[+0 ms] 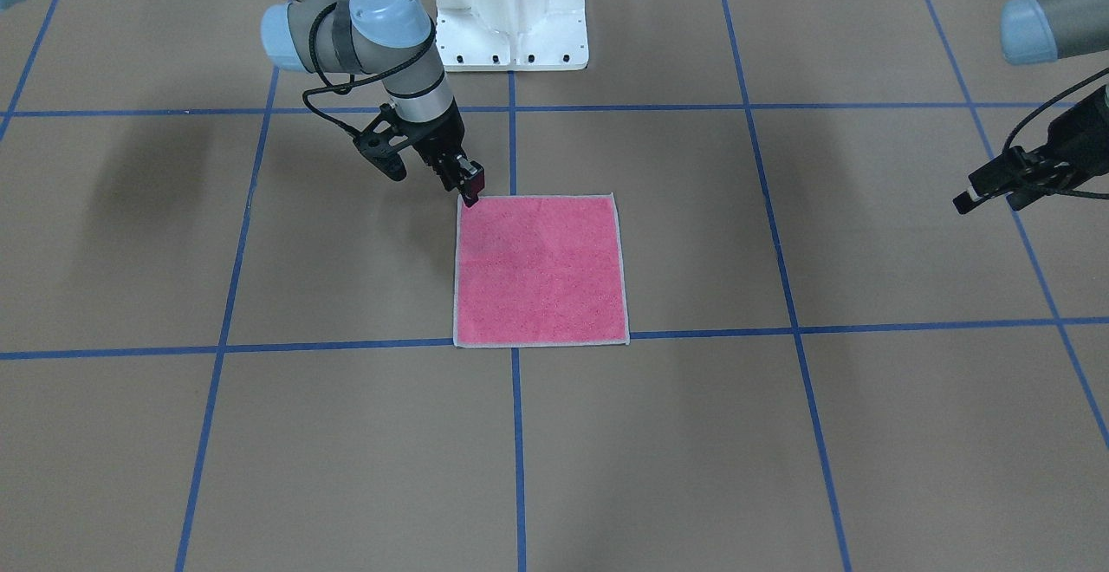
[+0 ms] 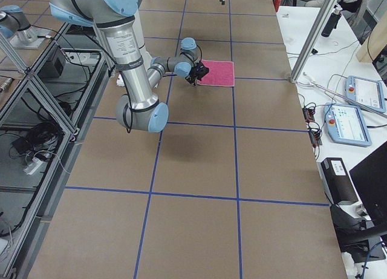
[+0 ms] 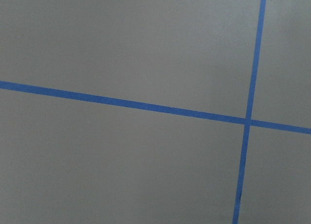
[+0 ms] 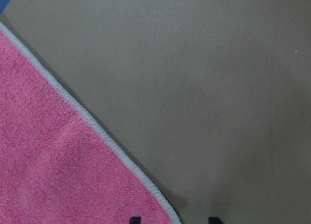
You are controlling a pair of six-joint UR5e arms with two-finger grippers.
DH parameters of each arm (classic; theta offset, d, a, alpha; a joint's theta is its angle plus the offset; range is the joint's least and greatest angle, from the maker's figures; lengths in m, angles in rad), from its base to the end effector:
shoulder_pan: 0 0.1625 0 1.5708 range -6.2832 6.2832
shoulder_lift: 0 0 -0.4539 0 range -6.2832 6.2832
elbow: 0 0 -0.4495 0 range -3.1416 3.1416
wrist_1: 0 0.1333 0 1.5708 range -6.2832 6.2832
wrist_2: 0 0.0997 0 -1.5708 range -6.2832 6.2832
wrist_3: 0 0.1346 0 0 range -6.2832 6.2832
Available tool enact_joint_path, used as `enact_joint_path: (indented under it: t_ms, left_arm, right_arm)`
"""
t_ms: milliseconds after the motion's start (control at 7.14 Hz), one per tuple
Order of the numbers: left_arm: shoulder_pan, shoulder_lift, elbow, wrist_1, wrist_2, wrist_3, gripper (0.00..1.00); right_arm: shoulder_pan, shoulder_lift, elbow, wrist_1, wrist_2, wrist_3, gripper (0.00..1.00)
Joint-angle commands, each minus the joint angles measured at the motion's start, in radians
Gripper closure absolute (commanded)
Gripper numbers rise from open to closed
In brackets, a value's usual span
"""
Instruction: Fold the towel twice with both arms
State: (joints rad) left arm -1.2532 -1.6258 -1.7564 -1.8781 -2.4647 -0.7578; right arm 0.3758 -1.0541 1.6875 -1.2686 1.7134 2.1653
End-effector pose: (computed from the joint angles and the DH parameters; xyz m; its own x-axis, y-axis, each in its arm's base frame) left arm 0.1575 -0.5699 0.5286 0.5233 -0.1351 -0.8413 0.1282 0.9886 -0.0790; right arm -0.6585 -0.3825 0.2899 0.3134 0.7196 0.6196 -0.5219 0.6756 -0.5207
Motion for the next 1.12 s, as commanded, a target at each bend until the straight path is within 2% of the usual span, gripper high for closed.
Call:
enact_joint_path:
  t_ms: [0,140,280,420,841,981]
  left_arm:
    - [0.0,0.001,0.0,0.001,0.001,0.0,0.0]
    - [0.0,0.001,0.0,-0.001,0.003,0.0,0.0]
    - [0.0,0.001,0.0,0.001,0.006,0.0,0.0]
    - [0.0,0.001,-0.002,-0.001,0.006,0.0,0.0]
    - [0.001,-0.002,-0.011,0.001,0.004,-0.014,0.0]
    - [0.039,-0.046,-0.024,-0.001,0.006,-0.12,0.0]
  right_arm:
    - [0.0,-0.001,0.001,0.0,0.0,-0.002,0.74]
    - [0.002,0.0,0.003,0.002,0.0,-0.001,0.75]
    - [0.003,0.0,0.003,0.002,0.0,0.001,0.89]
    - [0.005,-0.001,0.004,0.0,0.002,-0.001,1.0]
    - [0.014,-0.001,0.012,0.0,0.003,-0.004,1.0]
    - [0.017,-0.007,0.029,0.0,0.006,-0.004,1.0]
